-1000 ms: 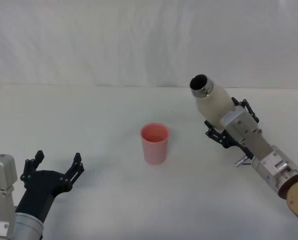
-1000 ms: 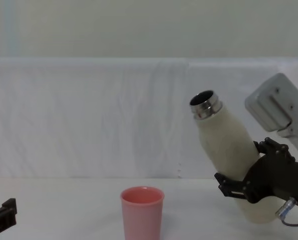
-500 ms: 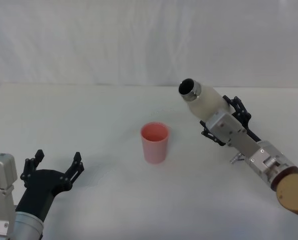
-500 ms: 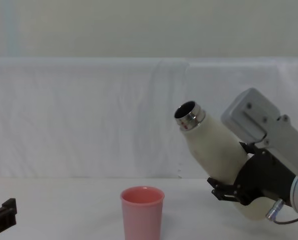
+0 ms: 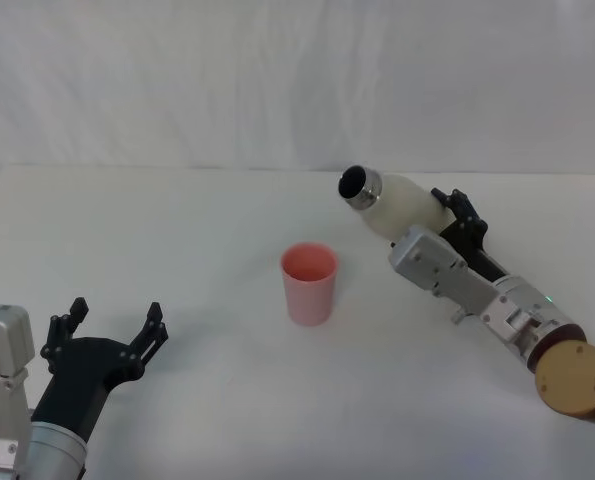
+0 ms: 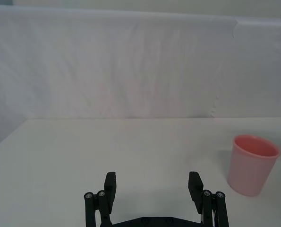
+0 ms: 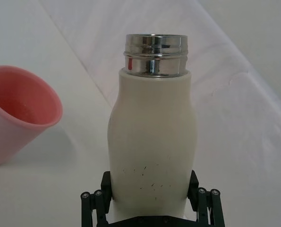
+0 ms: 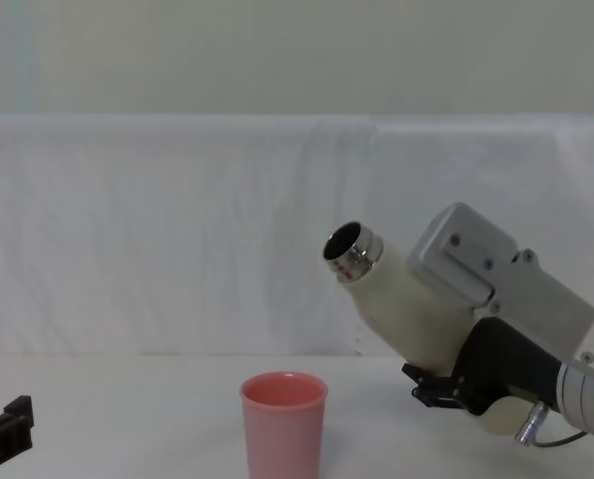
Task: Grasp the thermos with one hand and pour water into the cup lid.
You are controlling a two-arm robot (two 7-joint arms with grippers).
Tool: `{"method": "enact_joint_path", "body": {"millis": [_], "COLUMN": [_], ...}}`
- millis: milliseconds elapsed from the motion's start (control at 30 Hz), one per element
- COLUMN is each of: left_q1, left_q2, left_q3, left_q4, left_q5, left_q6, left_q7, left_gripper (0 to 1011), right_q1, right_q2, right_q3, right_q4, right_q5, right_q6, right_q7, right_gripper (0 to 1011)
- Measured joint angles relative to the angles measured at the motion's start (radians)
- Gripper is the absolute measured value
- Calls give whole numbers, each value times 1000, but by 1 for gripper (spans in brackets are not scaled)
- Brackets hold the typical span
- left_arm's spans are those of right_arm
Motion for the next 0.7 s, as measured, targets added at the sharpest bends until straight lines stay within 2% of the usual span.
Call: {"method": "enact_joint_path", "body": {"millis": [700], "left_q1": [0], "left_q2": [0], "left_q3": [0], "left_q4": [0], "left_q5": [0], "left_q6": [0], "left_q7": [0], "left_gripper": [1001], "right_q1": [32], "right_q2": [32], "right_q3": [-53], "right_q4": [13], "right_q5": [-108], "right_q6": [30], "right_q7": [3], "right_gripper": [951]}}
